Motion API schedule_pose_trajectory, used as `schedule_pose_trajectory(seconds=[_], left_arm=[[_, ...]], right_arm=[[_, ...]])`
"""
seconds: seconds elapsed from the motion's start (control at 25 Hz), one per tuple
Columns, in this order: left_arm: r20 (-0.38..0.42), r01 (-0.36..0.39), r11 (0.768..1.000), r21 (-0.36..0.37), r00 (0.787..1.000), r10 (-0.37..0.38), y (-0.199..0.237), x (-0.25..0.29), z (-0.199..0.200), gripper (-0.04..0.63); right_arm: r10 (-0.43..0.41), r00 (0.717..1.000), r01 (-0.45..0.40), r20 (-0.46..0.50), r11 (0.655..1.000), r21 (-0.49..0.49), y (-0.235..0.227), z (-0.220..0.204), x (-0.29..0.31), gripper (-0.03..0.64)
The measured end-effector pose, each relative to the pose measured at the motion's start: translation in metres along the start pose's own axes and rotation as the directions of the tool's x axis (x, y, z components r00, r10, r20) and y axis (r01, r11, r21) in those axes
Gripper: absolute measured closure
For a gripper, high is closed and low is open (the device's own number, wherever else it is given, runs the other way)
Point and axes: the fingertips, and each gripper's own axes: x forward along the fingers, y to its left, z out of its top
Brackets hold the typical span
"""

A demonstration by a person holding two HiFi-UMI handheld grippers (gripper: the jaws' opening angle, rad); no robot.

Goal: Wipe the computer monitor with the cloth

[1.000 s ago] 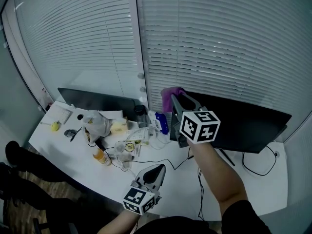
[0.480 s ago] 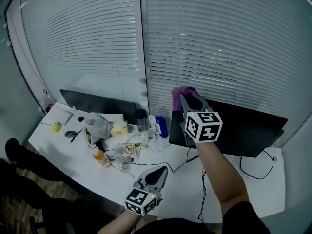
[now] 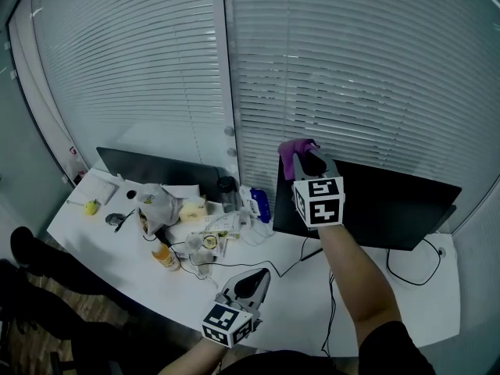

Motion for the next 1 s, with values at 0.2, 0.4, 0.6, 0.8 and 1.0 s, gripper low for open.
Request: schedule_pose_trajectory(seconds=[0.2,0.4,0.6,0.8,1.0], left_arm=[[-0.009,0.026,1.000,0.014,1.000,-0.026,-0.006,0.002,0.003,0.591],[-0.012,0.047,0.999,0.021,0.999,-0.046,-0.012,0.011,0.004,0.591],[-0.019,0.074,0.997,0.031,0.997,-0.073,-0.031,0.023,0.001,0.591],[-0.028,0.094,0.995,0.029,0.995,-0.093,-0.048,0.036,0.001,0.591],[-0.031,0.130,0.991,0.029,0.991,-0.129,-0.070,0.054,-0.001,0.591]], right_arm=[[-0.021,1.000,0.020,-0.023,1.000,-0.023,-0.005,0.000,-0.003,0.541],[-0.041,0.999,0.040,-0.029,0.999,-0.017,-0.020,-0.007,-0.013,0.541],[-0.061,0.998,0.061,-0.026,0.998,0.005,-0.044,-0.011,-0.028,0.541],[-0.071,0.997,0.072,-0.033,0.997,0.022,-0.068,-0.015,-0.043,0.541],[-0.095,0.995,0.097,-0.037,0.994,0.045,-0.098,-0.022,-0.062,0.541]])
